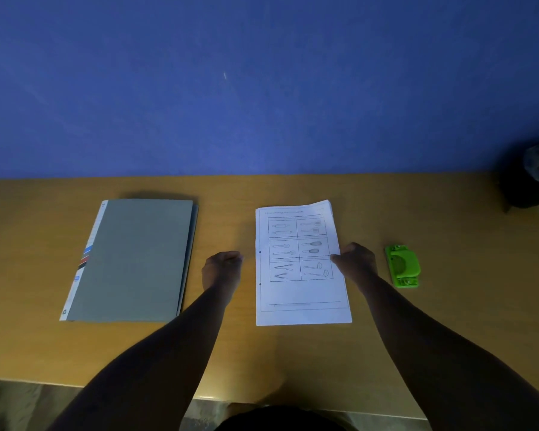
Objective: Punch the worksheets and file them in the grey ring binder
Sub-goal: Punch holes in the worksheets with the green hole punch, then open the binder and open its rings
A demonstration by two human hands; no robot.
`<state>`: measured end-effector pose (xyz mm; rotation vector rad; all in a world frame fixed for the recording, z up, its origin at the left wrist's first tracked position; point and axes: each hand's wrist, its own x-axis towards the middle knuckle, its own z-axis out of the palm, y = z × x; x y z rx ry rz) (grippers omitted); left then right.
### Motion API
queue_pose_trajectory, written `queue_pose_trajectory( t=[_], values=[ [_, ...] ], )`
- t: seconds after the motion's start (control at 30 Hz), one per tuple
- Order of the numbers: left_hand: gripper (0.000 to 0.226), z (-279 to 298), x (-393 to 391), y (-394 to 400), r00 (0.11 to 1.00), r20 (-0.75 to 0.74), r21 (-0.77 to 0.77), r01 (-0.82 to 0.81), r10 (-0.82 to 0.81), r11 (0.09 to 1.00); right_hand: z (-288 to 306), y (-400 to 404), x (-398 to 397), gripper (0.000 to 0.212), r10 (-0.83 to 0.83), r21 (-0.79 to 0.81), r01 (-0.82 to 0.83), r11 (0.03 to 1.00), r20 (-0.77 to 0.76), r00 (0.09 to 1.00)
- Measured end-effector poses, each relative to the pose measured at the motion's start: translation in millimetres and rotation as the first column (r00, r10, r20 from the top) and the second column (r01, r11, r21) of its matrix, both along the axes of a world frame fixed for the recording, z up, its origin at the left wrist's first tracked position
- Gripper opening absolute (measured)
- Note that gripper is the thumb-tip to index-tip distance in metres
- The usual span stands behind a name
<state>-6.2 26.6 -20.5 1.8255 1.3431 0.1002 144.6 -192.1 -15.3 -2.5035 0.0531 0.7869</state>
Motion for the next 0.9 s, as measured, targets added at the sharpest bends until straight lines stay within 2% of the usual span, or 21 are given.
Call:
queue_pose_trajectory(
  t=[0.13, 0.33, 0.47, 0.53, 0.63, 0.9],
  values=[
    [0.015, 9.2, -8.2, 3.5, 1.000, 0.008, 0.015, -0.016, 0.016, 1.000, 6.2, 7.9, -1.5, 0.035, 0.105, 0.021, -0.105, 0.994, 0.009, 0.994],
    [0.015, 19.6, -20.2, 6.8, 1.000, 0.008, 0.088, -0.011, 0.011, 0.996, 14.2, 30.6, -7.0, 0.032, 0.162, 0.134, -0.158, 0.978, -0.019, 0.987],
    [0.014, 23.9, -28.4, 16.6, 1.000, 0.011, 0.115, 0.004, -0.006, 0.993, 10.8, 50.7, -14.6, 0.011, 0.186, 0.261, -0.163, 0.952, -0.066, 0.980],
    [0.013, 24.7, -31.4, 23.5, 1.000, -0.003, 0.112, 0.017, -0.017, 0.994, 13.0, 61.3, -19.9, 0.013, 0.225, 0.290, -0.191, 0.938, -0.088, 0.970],
    [0.018, 25.8, -35.8, 36.8, 0.999, -0.030, 0.098, 0.028, -0.025, 0.995, 16.1, 80.6, -27.4, 0.036, 0.283, 0.294, -0.237, 0.926, -0.125, 0.951],
    [0.009, 26.3, -62.6, 91.2, 0.994, -0.092, 0.175, 0.070, -0.054, 0.982, 17.1, 138.3, -53.4, 0.012, 0.225, 0.385, -0.116, 0.915, -0.253, 0.941]
  ],
)
